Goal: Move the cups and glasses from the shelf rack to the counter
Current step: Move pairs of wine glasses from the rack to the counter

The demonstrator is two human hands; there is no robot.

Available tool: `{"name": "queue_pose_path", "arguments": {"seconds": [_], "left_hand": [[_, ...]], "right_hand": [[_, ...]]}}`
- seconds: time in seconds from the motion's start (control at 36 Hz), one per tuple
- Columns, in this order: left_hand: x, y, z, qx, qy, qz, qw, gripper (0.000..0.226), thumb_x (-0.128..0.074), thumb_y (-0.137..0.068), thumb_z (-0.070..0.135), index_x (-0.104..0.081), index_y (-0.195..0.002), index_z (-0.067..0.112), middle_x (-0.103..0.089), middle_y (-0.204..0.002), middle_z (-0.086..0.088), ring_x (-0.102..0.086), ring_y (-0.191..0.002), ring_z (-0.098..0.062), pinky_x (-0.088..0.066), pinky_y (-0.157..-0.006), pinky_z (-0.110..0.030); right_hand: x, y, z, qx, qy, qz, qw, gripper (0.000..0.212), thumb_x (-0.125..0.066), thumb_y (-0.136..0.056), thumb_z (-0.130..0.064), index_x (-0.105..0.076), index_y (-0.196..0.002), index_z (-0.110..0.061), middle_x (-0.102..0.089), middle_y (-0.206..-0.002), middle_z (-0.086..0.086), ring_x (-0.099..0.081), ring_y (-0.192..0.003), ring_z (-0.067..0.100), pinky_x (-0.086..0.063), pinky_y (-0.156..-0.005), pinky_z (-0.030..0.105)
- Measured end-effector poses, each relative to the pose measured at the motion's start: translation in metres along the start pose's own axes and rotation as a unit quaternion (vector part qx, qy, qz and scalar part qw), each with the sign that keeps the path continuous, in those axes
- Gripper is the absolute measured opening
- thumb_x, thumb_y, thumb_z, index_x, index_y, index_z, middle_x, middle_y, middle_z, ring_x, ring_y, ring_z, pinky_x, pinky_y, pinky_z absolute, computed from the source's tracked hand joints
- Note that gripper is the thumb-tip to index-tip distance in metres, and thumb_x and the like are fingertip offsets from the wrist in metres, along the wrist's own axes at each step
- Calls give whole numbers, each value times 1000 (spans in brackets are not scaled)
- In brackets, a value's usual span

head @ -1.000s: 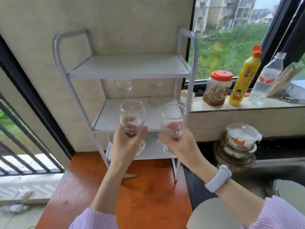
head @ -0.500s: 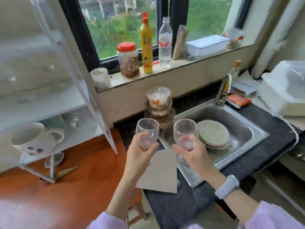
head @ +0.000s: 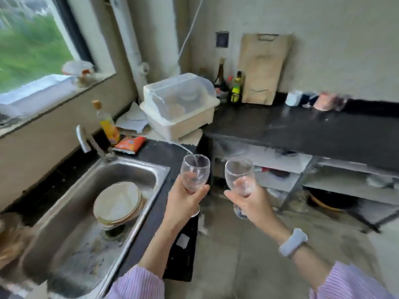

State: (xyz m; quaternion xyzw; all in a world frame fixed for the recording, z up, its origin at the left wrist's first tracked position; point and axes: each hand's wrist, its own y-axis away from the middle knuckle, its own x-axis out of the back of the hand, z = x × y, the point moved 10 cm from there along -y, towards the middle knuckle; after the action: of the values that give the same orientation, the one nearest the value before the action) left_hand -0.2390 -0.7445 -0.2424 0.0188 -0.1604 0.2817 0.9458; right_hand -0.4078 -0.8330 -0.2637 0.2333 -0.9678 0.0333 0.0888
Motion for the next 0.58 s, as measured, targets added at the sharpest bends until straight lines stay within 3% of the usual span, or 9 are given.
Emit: {"name": "queue_pose_path", "arguments": {"seconds": [0.06,0.14,0.25,0.36,0.47,0.58], "left_hand": [[-46,-23,13,-9,-8,-37,999,27,-74,-76,27,-54,-95,28,-64,-81,10,-61,-77,-8,-42,-63,-8],[-112,-53,32,-24,-7,-94,995,30,-73,-76,26,-55,-100,22,-63,-85,6,-60,-77,-9,-44,-67,-13],[-191,-94,49,-31,5,-154,988,30,-73,-76,23,-56,-101,18,-65,-89,2,-61,-81,-15,-47,-75,-28],[-268,-142,55,-27,20,-219,975,25,-72,-77,25,-55,-95,21,-67,-89,-4,-62,-79,-17,-49,-72,-31],[-336,-203,69,-50,18,-255,966,26,-72,-76,26,-53,-94,27,-68,-88,-3,-64,-81,-19,-50,-73,-30],[-384,-262,74,-45,15,-264,963,28,-72,-76,29,-51,-95,30,-66,-88,0,-63,-81,-19,-51,-73,-31]], "right_hand": [[48,-10,9,-1,18,62,998,25,-75,-73,-20,-52,-76,-28,-56,-54,-14,-51,-44,-2,-38,-51,21],[112,-21,23,-9,33,138,990,25,-77,-72,-21,-53,-76,-29,-60,-66,-9,-55,-54,-4,-41,-53,8],[179,-41,45,-37,24,191,981,22,-75,-73,-19,-58,-87,-19,-66,-79,1,-62,-71,11,-46,-69,23],[239,-73,58,-37,43,243,968,16,-74,-74,-15,-59,-79,-20,-63,-67,-12,-58,-65,-2,-43,-63,14],[290,-128,71,-49,38,276,959,24,-73,-75,-12,-54,-69,-26,-61,-52,-25,-54,-54,-10,-38,-53,4],[324,-188,79,-69,39,280,957,40,-69,-78,-7,-41,-57,-27,-46,-35,-19,-43,-36,-3,-30,-40,5]]}}
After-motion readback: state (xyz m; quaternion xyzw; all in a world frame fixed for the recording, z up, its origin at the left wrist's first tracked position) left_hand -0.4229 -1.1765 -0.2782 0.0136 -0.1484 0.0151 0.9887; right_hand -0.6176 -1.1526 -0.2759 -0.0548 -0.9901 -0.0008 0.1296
